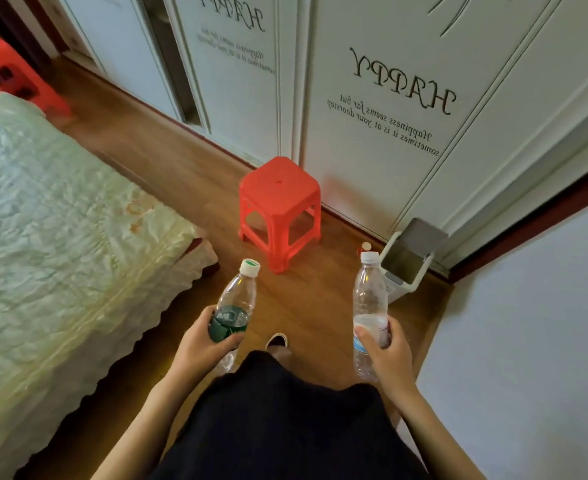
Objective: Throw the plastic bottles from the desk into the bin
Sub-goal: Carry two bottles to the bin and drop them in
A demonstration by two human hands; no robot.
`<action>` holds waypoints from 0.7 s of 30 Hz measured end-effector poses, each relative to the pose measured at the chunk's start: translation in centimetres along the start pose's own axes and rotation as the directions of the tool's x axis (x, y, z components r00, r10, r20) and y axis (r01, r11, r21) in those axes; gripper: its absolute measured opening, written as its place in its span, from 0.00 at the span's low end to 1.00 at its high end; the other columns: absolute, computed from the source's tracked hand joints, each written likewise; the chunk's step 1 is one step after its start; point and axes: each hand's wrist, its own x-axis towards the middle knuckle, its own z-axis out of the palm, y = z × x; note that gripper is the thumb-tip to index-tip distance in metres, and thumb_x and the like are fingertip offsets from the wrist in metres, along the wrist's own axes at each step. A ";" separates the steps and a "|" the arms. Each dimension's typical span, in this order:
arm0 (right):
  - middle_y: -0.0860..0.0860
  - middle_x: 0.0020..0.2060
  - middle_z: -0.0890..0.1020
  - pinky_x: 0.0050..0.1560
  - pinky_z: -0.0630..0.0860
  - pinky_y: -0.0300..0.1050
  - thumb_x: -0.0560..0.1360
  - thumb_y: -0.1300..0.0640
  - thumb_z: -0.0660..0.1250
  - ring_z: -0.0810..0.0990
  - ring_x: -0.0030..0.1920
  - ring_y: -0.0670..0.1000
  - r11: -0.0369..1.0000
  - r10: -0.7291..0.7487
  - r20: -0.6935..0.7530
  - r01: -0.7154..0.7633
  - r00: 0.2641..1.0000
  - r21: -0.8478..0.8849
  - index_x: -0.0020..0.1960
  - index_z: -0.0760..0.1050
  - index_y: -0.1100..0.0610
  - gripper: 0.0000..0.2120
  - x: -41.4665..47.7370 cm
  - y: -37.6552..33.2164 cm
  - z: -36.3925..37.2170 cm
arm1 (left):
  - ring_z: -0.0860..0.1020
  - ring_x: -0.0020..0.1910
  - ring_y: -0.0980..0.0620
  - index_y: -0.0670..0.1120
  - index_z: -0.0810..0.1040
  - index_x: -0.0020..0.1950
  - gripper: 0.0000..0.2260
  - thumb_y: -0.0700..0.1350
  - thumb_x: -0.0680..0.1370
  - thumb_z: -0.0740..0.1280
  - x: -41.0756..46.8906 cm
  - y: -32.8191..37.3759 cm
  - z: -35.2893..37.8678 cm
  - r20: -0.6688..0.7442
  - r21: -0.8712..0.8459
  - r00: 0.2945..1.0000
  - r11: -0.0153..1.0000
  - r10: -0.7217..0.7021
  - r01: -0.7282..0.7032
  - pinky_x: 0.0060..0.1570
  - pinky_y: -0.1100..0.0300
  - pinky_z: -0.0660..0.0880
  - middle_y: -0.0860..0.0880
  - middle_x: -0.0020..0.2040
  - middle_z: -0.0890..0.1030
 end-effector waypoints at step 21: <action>0.54 0.56 0.79 0.61 0.76 0.56 0.74 0.51 0.71 0.79 0.55 0.56 0.910 0.416 -0.537 -0.331 0.734 0.251 0.65 0.71 0.58 0.22 19.2 -3.3 -8.5 | 0.78 0.47 0.60 0.55 0.73 0.57 0.20 0.49 0.69 0.76 30.6 25.7 13.4 0.547 0.099 0.806 0.939 0.226 -0.331 0.41 0.65 0.71 0.54 0.48 0.81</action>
